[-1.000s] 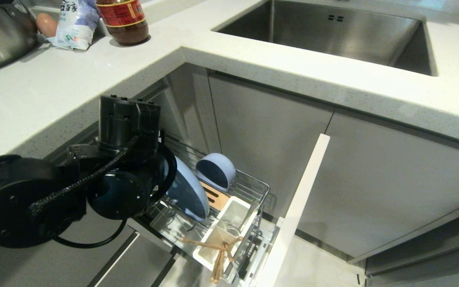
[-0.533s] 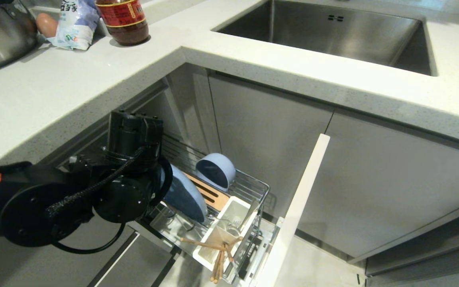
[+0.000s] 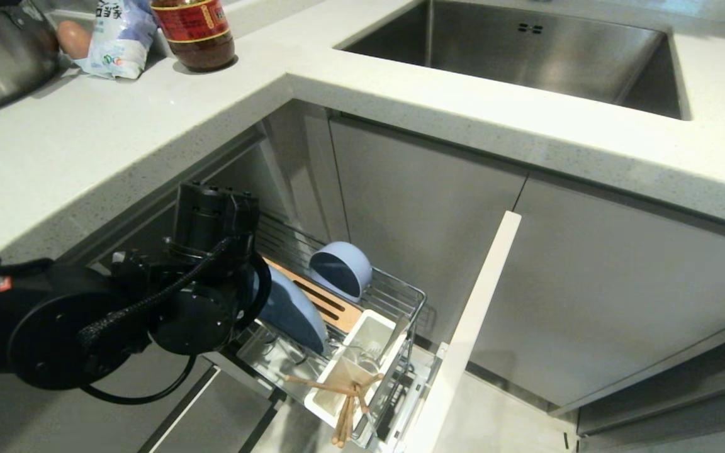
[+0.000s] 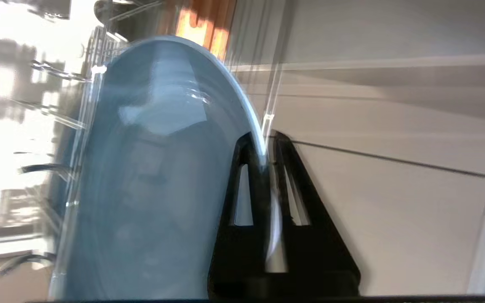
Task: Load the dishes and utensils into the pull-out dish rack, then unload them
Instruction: Pick up the plate and place it in the cupboard, then take the plate out of the cupboard
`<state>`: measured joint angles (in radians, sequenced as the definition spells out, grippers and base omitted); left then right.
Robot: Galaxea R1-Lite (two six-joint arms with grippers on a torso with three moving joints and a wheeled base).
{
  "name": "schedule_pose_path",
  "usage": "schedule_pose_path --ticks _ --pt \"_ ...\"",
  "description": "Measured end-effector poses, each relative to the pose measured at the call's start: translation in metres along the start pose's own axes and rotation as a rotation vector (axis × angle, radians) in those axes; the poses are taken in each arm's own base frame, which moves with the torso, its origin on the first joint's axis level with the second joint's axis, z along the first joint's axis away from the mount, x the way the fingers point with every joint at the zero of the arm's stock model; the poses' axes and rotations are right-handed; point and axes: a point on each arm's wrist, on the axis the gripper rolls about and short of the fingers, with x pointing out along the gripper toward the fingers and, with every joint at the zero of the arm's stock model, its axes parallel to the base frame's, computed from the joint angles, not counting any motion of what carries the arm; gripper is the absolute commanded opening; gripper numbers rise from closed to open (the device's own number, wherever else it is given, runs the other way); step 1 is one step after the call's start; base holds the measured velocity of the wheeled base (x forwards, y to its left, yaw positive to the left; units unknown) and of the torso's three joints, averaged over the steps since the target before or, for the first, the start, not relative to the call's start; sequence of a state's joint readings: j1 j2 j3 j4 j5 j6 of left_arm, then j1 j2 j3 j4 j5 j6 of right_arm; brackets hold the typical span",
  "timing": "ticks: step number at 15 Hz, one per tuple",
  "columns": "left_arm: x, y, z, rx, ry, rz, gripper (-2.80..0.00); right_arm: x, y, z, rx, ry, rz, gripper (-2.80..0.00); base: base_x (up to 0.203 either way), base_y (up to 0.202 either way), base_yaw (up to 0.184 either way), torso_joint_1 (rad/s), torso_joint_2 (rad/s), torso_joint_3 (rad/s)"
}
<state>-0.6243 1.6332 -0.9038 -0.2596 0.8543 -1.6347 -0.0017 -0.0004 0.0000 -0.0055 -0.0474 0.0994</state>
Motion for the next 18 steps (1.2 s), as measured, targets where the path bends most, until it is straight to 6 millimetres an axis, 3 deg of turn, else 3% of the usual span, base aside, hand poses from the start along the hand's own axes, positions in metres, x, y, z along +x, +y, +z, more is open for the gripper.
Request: schedule_pose_path --ticks 7,12,13,18 --pt "-0.008 0.001 0.008 0.050 0.000 0.042 0.00 0.000 0.000 0.000 0.000 0.000 0.000 -2.80 0.000 0.000 0.000 0.000 0.00 0.000" --pt "-0.043 -0.011 0.034 0.083 0.037 0.045 0.00 0.000 0.000 0.000 0.000 0.000 0.000 -2.80 0.000 0.000 0.000 0.000 0.00 0.000" --pt "-0.056 -0.016 0.041 0.088 0.056 0.036 -2.80 0.000 0.000 0.000 0.000 0.000 0.000 -2.80 0.000 0.000 0.000 0.000 0.00 0.000" --pt "-0.112 -0.041 0.083 0.077 0.130 -0.032 -2.80 0.000 0.000 0.000 0.000 0.000 0.000 -2.80 0.000 0.000 0.000 0.000 0.00 0.000"
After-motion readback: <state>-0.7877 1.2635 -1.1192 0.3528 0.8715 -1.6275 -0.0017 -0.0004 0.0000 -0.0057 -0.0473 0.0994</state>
